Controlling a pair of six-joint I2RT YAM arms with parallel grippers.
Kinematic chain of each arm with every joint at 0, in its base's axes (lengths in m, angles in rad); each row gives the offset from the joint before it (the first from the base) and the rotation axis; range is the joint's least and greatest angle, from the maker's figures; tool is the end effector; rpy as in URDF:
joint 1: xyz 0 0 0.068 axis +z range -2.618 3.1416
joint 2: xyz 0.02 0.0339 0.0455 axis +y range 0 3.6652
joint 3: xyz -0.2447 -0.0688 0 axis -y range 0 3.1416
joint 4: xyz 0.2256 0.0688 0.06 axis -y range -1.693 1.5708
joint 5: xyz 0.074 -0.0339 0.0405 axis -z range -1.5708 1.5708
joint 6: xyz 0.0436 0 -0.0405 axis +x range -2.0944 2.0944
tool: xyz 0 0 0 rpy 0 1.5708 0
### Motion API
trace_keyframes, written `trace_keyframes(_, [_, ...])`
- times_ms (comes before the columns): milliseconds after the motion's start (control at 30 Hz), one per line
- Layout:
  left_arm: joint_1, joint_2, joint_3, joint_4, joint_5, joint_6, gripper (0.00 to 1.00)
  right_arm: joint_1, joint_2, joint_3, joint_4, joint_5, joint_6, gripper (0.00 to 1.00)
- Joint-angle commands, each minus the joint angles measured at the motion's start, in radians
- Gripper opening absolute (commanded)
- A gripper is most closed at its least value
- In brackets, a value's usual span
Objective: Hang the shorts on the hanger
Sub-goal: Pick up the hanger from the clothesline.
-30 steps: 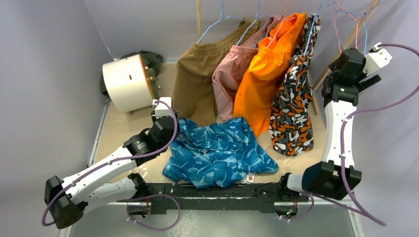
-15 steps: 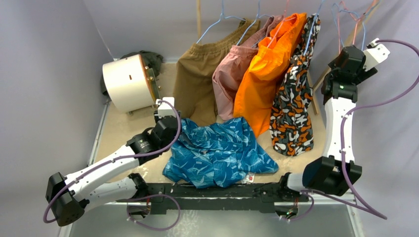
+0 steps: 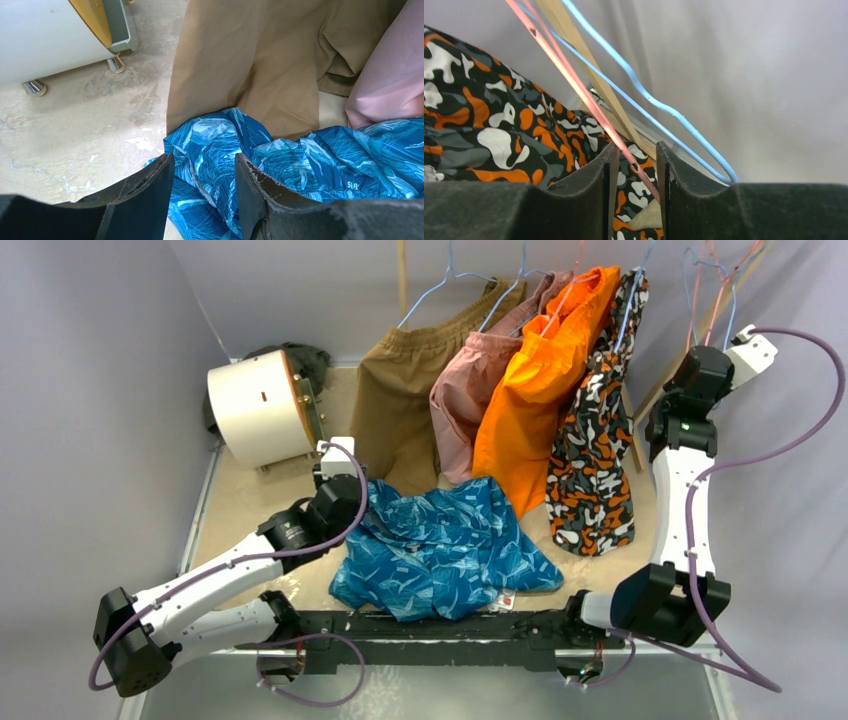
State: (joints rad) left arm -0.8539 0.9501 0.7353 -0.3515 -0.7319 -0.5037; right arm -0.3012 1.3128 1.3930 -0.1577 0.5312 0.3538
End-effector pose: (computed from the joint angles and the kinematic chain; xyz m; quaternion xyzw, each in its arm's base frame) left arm 0.1538 -0.1322 0.2660 -0.0270 0.8360 -0.0381 0.5468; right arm 0.2693 -0.1068 0.4193 0.3966 0.6132 -0.1754 0.6602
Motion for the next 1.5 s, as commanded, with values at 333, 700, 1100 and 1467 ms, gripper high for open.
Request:
trace_keyframes(333, [-0.005,0.003,0.024,0.05,0.005,0.012,0.47,0.019,-0.059,-0.01,0.061,-0.075,-0.028,0.02])
trace_keyframes(700, [-0.005,-0.006,0.023,0.045,0.005,0.007,0.47,0.045,-0.099,0.002,0.063,-0.07,-0.044,0.0])
trace_keyframes(1100, [-0.005,-0.002,0.024,0.046,0.005,0.007,0.47,0.078,-0.212,-0.074,0.134,-0.088,-0.078,0.0])
trace_keyframes(1467, [-0.005,-0.008,0.023,0.046,0.005,0.004,0.47,0.089,-0.3,-0.147,0.167,-0.125,-0.086,0.0])
